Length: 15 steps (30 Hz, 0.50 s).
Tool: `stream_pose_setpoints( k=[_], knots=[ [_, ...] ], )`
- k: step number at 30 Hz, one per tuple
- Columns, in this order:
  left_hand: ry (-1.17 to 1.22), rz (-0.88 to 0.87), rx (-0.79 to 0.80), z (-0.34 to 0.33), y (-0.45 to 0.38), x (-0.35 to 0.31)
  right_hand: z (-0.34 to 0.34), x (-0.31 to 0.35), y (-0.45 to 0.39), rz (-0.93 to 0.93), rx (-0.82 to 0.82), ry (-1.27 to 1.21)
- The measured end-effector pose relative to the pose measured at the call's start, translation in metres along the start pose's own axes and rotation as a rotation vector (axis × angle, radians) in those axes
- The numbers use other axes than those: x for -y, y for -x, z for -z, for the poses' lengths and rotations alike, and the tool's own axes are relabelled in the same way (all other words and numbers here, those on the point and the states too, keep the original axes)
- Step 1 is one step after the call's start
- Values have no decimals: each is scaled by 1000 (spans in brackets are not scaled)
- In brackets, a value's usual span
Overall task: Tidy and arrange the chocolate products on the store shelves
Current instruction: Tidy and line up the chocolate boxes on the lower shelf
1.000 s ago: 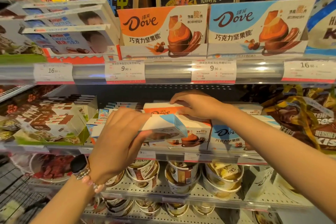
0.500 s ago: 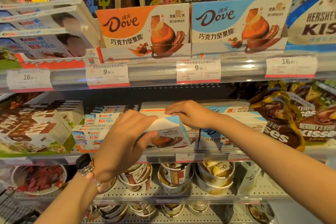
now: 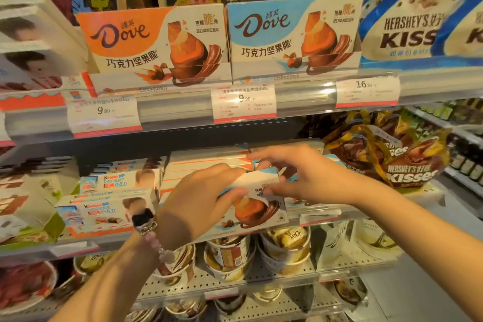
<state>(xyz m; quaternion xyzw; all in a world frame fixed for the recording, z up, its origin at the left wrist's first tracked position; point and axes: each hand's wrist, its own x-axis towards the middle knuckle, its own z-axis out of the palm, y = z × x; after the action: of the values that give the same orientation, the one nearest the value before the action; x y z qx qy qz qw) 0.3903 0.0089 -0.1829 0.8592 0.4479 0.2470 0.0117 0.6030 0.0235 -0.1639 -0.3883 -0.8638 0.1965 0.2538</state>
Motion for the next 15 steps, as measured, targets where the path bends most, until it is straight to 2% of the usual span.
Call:
stream_pose_setpoints(
  k=[3,5,8,10,15],
  knots=[
    [57,42,127,2,-6,-3,12,-6,13,-17,-36,44],
    [113,69,173,11,-8,0,22,-14,24,-49,-63,-18],
    [119,54,206,22,-9,7,36,-30,39,-102,-95,-89],
    [207,41,200,21,-12,7,41,-38,47,-118,-78,-93],
    [315,-36,214,0,-19,-3,39,-34,52,-56,25,227]
  ],
)
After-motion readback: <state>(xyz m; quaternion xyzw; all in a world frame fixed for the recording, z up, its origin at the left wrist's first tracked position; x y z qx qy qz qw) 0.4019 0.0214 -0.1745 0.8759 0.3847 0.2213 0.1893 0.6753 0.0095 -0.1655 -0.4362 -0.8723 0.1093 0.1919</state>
